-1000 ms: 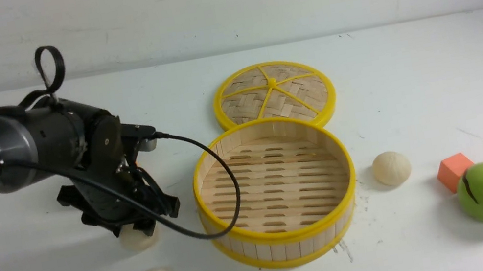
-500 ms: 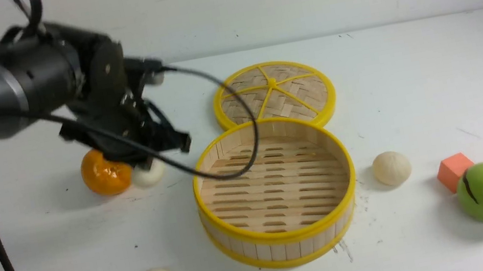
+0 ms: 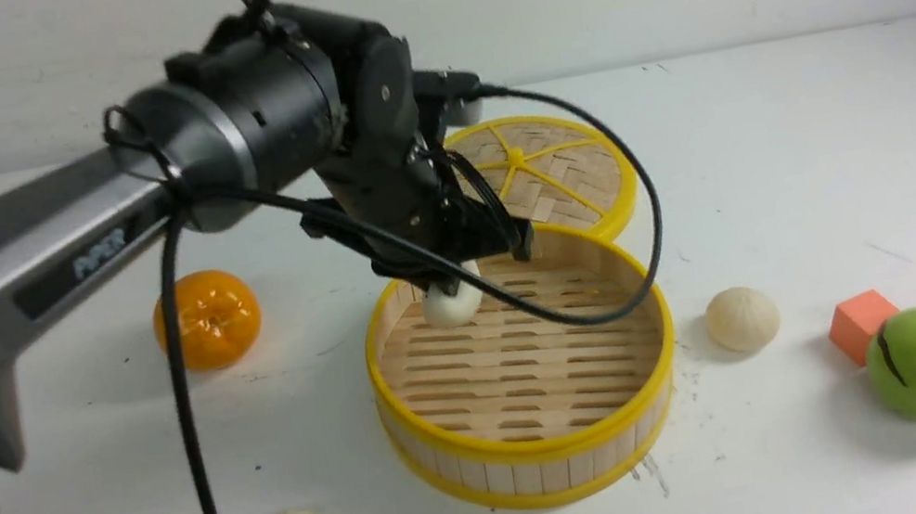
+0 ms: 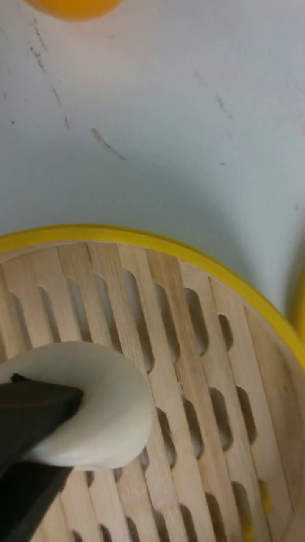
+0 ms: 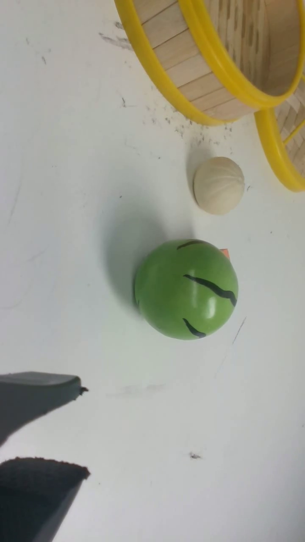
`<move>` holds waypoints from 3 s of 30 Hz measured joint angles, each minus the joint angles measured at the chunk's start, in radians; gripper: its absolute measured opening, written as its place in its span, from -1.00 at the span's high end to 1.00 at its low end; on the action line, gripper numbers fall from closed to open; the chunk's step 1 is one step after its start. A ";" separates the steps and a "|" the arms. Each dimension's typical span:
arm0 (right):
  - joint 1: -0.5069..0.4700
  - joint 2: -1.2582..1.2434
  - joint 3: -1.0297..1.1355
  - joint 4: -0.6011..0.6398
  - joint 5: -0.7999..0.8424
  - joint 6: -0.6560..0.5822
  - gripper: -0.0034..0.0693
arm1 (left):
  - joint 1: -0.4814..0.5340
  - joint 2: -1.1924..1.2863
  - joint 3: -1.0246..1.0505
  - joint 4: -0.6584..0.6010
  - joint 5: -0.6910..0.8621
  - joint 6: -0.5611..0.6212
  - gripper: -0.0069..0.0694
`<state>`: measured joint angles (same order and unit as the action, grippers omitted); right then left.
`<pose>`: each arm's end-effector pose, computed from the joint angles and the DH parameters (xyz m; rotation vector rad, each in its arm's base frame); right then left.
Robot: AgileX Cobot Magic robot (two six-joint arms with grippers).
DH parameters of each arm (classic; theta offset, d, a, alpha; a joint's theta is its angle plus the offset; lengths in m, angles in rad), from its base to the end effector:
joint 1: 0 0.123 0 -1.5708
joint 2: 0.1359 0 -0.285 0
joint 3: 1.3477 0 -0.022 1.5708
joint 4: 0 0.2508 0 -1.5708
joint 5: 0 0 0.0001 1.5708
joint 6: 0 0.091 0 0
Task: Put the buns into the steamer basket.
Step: Use the left arm to put the steamed stuffed bun into the steamer, then use the left arm to grab a steamed stuffed bun, then use the left arm to put the steamed stuffed bun into the steamer
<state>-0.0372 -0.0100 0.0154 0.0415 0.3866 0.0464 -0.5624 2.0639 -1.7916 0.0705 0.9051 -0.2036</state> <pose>0.0522 -0.0005 0.1738 0.1036 1.8727 0.0474 0.3921 -0.2411 0.2484 0.5152 2.6169 -0.1624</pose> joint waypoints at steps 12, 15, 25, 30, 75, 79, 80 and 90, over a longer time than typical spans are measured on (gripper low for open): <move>0.000 0.000 0.000 0.000 0.000 -0.001 0.25 | 0.000 0.072 -0.114 0.000 0.150 0.000 -0.75; 0.000 0.000 0.000 0.000 0.000 -0.001 0.25 | 0.000 0.069 -0.245 -0.016 0.290 0.004 -0.77; 0.000 0.000 0.000 0.000 0.001 -0.001 0.25 | 0.000 -0.226 -0.134 0.006 0.331 0.018 -0.50; 0.000 0.000 0.000 0.000 0.001 -0.001 0.25 | 0.000 -0.411 0.123 0.026 0.334 0.008 -0.45; 0.000 0.000 0.000 0.000 0.001 -0.001 0.25 | 0.001 -0.333 0.192 -0.172 -0.021 0.050 0.83; 0.000 0.000 0.000 0.000 0.001 0.000 0.25 | -0.018 -0.217 0.100 -0.202 -0.042 0.050 0.81; 0.000 0.000 0.000 0.000 0.001 0.000 0.25 | -0.018 -0.171 0.078 -0.212 -0.040 0.050 0.79; 0.000 0.000 0.000 0.000 0.001 0.000 0.25 | -0.018 0.077 -0.025 -0.261 0.046 0.075 0.17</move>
<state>-0.0372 -0.0100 0.0154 0.0415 0.3874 0.0465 -0.5799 2.1405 -1.8163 -0.1903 0.9514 -0.1282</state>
